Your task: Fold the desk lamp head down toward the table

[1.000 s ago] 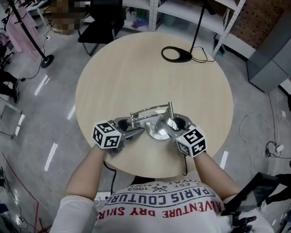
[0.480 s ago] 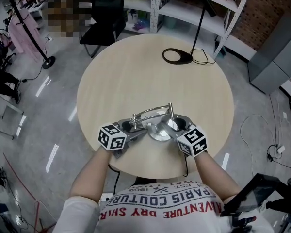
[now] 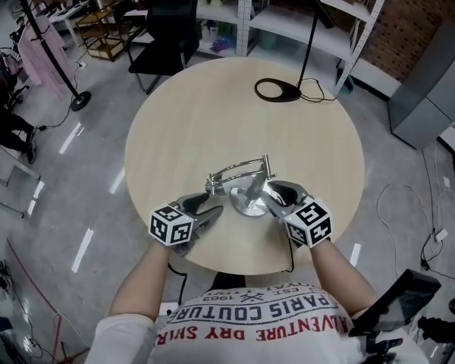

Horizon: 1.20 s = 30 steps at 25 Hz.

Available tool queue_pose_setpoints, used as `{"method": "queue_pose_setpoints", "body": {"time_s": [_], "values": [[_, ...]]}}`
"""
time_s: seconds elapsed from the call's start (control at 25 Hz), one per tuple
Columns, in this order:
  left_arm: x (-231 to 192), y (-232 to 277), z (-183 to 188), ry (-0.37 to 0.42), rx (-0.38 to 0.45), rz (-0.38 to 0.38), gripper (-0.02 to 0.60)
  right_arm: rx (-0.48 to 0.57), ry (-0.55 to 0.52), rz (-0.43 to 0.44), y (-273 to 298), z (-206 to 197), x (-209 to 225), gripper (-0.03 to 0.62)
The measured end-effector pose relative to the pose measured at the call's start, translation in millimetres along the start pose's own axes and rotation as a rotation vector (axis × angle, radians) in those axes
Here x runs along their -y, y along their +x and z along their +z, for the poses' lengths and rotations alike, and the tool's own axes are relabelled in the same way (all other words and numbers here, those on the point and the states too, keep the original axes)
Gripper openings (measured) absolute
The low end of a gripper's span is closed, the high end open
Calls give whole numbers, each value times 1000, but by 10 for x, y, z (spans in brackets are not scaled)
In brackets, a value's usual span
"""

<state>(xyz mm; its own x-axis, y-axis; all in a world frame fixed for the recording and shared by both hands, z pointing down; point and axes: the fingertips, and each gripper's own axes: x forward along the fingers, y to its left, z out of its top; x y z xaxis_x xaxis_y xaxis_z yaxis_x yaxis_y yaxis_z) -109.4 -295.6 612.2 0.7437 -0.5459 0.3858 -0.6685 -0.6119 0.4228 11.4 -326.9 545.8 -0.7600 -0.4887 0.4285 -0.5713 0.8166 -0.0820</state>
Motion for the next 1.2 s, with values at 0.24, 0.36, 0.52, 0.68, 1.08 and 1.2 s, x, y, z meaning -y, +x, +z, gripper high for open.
{"method": "queue_pose_setpoints", "body": {"time_s": [0.24, 0.36, 0.52, 0.68, 1.08, 1.2], "values": [[438, -321, 44, 10, 69, 55, 175, 35, 6, 75, -358, 130, -441, 0], [748, -413, 200, 75, 110, 113, 2, 59, -14, 119, -582, 174, -679, 0], [1309, -588, 446, 121, 157, 86, 2, 77, -35, 175, -885, 257, -1062, 1], [1746, -718, 546, 171, 144, 115, 2, 86, -93, 208, -1191, 288, -1364, 2], [2448, -719, 318, 282, 99, 85, 0, 132, -91, 197, -1641, 222, -1591, 2], [2568, -750, 329, 284, 100, 76, 2, 142, -100, 191, -1728, 251, -1639, 2]]}}
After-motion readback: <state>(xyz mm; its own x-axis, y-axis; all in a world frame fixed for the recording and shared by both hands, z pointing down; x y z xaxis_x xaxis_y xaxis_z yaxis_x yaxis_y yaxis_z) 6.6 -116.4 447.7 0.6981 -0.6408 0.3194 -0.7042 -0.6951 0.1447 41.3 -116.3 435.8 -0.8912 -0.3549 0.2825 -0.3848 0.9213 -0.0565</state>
